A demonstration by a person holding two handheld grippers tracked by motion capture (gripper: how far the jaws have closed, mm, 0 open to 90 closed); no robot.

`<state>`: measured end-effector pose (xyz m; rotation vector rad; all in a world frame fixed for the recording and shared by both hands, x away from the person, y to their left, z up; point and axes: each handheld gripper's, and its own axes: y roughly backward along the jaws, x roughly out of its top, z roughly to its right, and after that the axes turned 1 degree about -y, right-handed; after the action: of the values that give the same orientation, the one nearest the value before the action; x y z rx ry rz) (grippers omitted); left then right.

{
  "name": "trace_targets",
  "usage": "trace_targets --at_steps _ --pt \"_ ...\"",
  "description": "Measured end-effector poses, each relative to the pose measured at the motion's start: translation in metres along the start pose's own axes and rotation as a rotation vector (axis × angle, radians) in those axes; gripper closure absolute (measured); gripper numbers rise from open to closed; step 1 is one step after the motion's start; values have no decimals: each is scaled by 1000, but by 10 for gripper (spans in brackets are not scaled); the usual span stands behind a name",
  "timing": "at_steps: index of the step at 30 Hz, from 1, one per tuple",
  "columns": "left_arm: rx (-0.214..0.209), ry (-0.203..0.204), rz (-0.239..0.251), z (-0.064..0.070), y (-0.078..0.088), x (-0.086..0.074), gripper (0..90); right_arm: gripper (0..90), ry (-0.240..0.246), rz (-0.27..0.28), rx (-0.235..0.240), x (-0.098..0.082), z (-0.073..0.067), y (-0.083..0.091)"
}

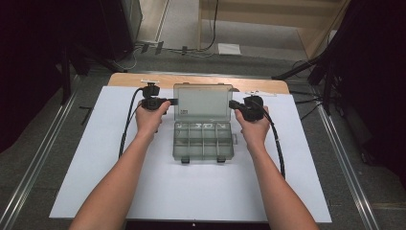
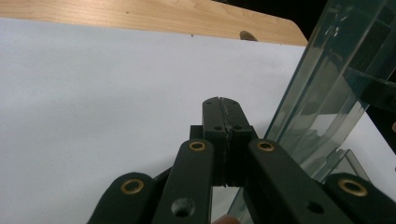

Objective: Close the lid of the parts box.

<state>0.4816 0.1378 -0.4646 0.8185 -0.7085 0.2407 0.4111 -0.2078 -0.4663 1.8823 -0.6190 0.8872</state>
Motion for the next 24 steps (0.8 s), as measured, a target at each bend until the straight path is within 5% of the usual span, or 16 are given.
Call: trace_targets --at_steps 10,24 --pt "-36 -53 22 6 7 0 900 847 -1 2 4 -3 -3 9" --pt "-20 -113 30 18 19 -7 900 835 31 -2 17 -11 -8 19"
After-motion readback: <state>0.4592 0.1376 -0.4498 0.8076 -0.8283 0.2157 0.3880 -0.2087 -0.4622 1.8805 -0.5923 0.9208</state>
